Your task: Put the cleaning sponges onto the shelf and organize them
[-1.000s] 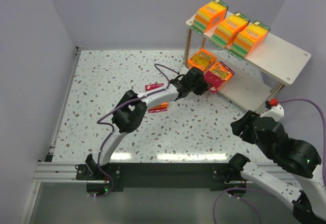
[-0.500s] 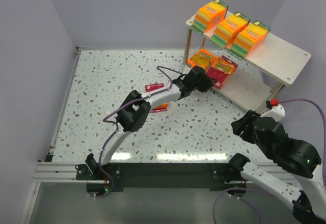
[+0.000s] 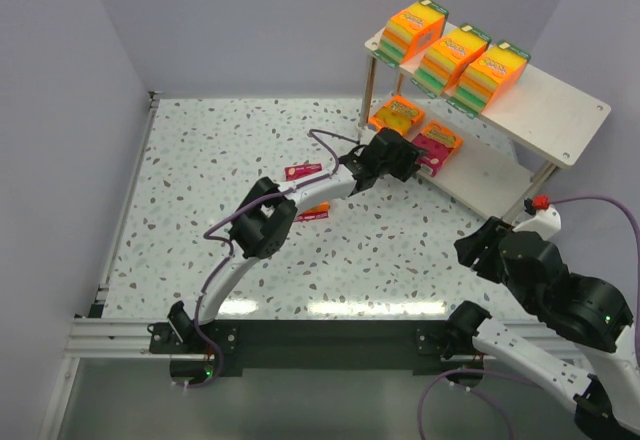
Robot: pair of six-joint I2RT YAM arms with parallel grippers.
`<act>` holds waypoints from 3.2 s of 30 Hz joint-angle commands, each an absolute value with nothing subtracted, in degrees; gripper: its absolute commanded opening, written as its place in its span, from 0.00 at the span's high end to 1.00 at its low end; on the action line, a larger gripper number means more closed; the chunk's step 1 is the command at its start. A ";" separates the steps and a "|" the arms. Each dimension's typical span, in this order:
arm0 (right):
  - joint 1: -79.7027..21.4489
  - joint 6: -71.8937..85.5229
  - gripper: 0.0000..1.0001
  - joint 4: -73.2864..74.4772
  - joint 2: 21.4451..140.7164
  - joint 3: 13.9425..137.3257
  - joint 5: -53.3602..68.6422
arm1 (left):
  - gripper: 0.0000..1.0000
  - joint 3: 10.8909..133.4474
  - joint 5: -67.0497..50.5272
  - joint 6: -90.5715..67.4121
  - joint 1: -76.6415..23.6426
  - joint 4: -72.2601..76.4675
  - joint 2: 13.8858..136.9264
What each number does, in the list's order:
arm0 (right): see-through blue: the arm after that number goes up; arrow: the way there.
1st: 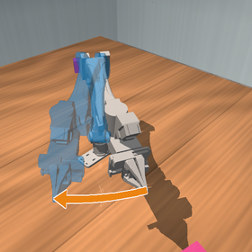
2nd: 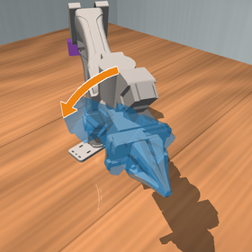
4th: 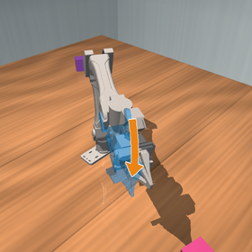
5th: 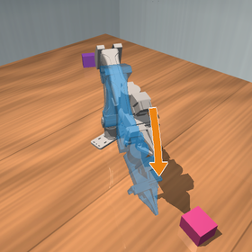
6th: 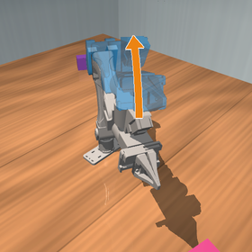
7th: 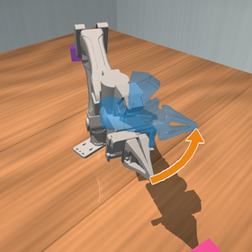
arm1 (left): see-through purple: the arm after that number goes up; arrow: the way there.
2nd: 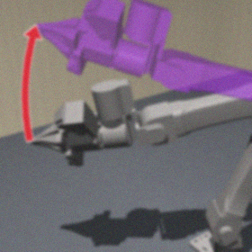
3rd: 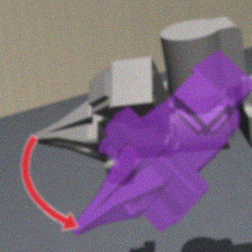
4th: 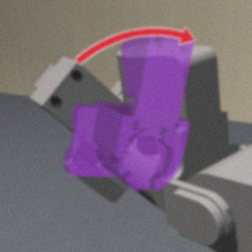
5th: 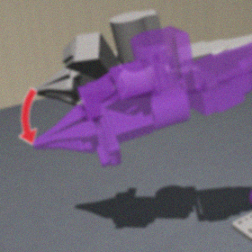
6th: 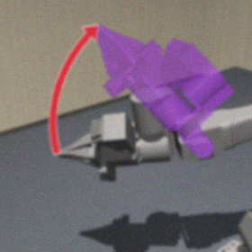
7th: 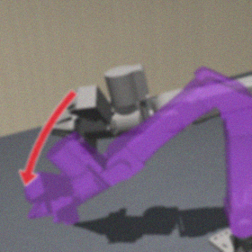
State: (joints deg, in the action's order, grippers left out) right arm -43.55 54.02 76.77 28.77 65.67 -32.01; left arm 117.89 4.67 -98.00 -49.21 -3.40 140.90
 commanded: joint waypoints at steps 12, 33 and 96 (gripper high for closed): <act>-43.59 55.81 0.41 82.53 27.86 65.39 -33.40 | 0.40 112.01 3.16 -92.39 -48.96 7.37 132.38; -43.59 52.21 0.41 74.80 30.41 61.08 -29.18 | 0.36 86.18 -3.34 -25.44 -26.99 -16.05 104.04; -43.68 53.17 0.39 74.88 27.51 58.27 -27.60 | 0.82 57.68 -7.31 -48.84 -30.21 -14.59 89.16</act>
State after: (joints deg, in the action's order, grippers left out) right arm -43.55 52.69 75.46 28.32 58.22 -27.33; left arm 62.74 -8.58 -29.39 -27.35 -24.73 97.43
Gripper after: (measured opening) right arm 0.604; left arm 0.188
